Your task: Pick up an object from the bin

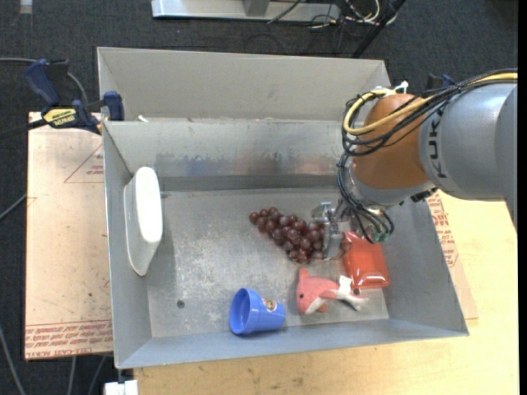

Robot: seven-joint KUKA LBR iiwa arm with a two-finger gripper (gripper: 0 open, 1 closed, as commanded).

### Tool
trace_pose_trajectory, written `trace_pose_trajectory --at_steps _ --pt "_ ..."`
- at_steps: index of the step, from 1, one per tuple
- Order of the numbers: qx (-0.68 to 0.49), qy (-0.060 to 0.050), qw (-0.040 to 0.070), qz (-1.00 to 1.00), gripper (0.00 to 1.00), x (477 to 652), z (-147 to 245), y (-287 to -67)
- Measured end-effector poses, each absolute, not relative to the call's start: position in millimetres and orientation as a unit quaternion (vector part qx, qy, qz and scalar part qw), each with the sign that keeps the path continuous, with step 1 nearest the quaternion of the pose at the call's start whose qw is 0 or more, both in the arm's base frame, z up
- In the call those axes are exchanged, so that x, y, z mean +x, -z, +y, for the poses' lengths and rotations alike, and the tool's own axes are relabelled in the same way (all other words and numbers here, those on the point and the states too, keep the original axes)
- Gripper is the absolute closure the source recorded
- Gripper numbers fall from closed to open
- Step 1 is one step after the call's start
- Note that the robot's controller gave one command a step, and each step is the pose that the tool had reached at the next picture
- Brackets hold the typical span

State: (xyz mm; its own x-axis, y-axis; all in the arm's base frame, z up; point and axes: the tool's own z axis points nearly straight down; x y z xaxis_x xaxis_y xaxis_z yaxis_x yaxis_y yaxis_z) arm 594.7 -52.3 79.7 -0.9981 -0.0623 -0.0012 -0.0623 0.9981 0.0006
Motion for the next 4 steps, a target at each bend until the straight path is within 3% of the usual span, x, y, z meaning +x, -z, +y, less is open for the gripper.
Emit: trace_pose_trajectory --at_steps 1,2,3,4 --pt "-0.031 0.0 0.001 1.0 1.0 594.7 -52 -80" --pt "-0.013 0.0 0.003 1.0 1.0 597.7 -64 -239" --pt "-0.013 0.0 0.002 1.0 0.0 597.1 -64 -238" --pt "-0.013 0.0 0.002 1.0 0.0 597.2 -64 -238"
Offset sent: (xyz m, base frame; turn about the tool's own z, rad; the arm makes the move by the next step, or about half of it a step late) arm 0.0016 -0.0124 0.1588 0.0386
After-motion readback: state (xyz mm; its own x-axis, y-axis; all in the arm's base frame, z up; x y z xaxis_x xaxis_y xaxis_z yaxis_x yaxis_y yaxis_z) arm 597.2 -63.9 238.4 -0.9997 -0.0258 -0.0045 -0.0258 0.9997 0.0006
